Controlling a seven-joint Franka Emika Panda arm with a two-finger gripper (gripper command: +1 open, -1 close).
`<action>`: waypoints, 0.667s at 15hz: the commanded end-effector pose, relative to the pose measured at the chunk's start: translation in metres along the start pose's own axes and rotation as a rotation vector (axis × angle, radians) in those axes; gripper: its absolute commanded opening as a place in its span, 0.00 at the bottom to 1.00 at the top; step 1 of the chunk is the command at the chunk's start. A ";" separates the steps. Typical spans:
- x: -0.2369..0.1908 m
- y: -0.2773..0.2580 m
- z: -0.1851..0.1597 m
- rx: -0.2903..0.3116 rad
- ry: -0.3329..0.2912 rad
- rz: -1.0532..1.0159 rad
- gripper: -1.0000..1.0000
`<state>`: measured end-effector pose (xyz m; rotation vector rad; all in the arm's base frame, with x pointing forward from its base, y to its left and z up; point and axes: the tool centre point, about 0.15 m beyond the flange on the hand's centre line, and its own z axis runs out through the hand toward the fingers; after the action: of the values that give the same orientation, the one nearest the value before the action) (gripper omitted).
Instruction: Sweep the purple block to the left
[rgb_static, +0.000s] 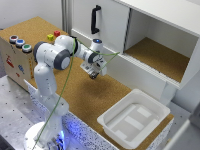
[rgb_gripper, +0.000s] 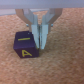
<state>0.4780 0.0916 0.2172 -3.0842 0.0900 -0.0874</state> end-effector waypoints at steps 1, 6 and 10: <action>0.009 -0.050 0.020 0.049 -0.023 -0.039 0.00; 0.010 -0.063 0.008 0.044 0.010 -0.048 0.00; 0.012 -0.045 -0.060 -0.152 0.090 -0.042 1.00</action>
<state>0.4880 0.1435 0.2193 -3.0459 0.0051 -0.1577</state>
